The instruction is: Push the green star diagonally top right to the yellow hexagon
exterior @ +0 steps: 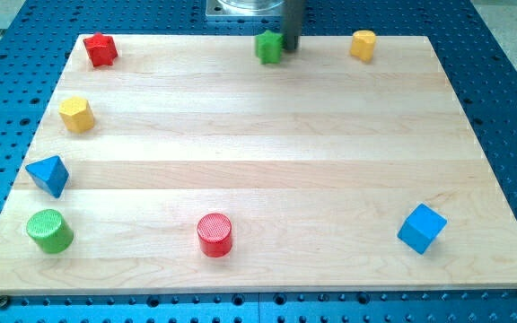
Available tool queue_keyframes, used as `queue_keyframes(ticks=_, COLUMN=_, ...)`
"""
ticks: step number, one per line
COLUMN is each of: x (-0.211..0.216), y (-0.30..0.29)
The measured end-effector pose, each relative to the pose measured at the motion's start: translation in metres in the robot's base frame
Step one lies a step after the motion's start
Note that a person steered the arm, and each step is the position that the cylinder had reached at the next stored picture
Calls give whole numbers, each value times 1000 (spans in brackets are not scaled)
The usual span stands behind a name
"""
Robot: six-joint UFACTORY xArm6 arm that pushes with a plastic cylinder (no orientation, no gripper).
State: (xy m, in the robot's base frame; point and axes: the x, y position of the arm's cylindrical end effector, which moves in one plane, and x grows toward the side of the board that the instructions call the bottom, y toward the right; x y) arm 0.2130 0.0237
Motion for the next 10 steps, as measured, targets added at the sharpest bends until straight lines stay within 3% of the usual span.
queue_keyframes(ticks=1, x=31, y=-54)
queue_keyframes(ticks=2, x=30, y=-15)
queue_keyframes(ticks=3, x=61, y=-40)
queue_keyframes(ticks=5, x=86, y=-124)
queue_keyframes(ticks=6, x=98, y=-94)
queue_keyframes(ticks=8, x=100, y=-190)
queue_keyframes(ticks=10, x=138, y=-182)
